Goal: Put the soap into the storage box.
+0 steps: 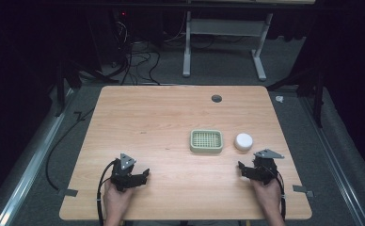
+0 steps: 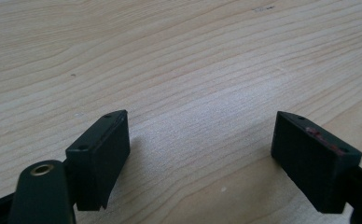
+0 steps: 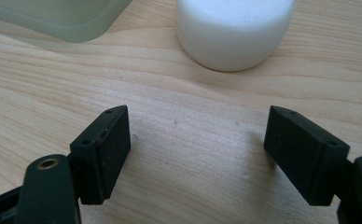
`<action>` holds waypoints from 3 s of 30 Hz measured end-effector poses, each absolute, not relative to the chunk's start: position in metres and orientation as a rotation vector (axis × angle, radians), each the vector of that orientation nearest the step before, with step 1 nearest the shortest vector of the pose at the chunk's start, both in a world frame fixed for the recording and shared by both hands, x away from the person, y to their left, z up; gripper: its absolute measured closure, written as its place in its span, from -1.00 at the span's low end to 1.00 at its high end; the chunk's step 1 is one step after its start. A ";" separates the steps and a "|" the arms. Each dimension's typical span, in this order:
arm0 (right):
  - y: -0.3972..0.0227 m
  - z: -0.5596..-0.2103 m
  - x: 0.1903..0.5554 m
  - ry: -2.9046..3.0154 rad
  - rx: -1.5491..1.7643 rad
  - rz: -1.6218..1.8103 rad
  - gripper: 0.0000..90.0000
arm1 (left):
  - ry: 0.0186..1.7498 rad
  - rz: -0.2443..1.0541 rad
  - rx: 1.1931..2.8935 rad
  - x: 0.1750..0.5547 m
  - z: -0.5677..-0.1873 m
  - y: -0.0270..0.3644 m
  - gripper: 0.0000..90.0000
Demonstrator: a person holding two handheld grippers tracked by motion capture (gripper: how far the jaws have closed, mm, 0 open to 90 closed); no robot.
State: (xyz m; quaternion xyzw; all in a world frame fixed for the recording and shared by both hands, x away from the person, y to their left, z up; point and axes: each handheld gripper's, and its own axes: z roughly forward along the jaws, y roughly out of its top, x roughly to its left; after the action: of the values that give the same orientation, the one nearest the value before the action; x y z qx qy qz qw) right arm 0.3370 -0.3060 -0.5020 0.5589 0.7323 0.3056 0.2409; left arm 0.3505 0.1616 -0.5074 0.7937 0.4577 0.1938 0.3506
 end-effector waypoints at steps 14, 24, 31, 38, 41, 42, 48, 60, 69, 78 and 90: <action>-0.306 -0.502 0.337 2.003 1.529 0.836 -0.48 | 1.186 0.501 2.055 0.350 -0.507 0.162 -0.56; -0.306 -0.502 0.337 2.004 1.528 0.835 -0.48 | 1.186 0.501 2.055 0.350 -0.507 0.162 -0.56; -0.307 -0.502 0.337 2.006 1.532 0.839 -0.48 | 1.186 0.501 2.055 0.351 -0.507 0.162 -0.56; -0.311 -0.501 0.337 1.995 1.558 0.880 -0.51 | 1.186 0.500 2.053 0.351 -0.507 0.162 -0.56; -0.312 -0.501 0.337 1.985 1.561 0.887 -0.50 | 1.186 0.501 2.054 0.351 -0.507 0.162 -0.56; -0.314 -0.500 0.336 1.976 1.559 0.896 -0.50 | 1.186 0.500 2.054 0.351 -0.507 0.162 -0.56; -0.316 -0.493 0.332 1.956 1.547 0.920 -0.50 | 1.186 0.501 2.054 0.351 -0.507 0.162 -0.56; -0.319 -0.477 0.340 1.929 1.550 0.975 -0.52 | 1.186 0.500 2.054 0.351 -0.507 0.162 -0.56; -0.320 -0.469 0.354 1.915 1.564 0.993 -0.56 | 1.186 0.500 2.054 0.351 -0.507 0.162 -0.56; -0.321 -0.462 0.367 1.893 1.587 1.016 -0.60 | 1.186 0.499 2.053 0.351 -0.507 0.162 -0.56; -0.316 -0.458 0.392 1.905 1.608 0.991 -0.68 | 1.186 0.499 2.053 0.351 -0.507 0.162 -0.56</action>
State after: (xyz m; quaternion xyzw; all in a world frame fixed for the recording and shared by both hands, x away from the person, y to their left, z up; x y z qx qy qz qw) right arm 0.3921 -0.3161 -0.4576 0.5836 0.6917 0.3596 0.2275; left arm 0.3506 0.1619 -0.5073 0.7933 0.4581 0.1926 0.3516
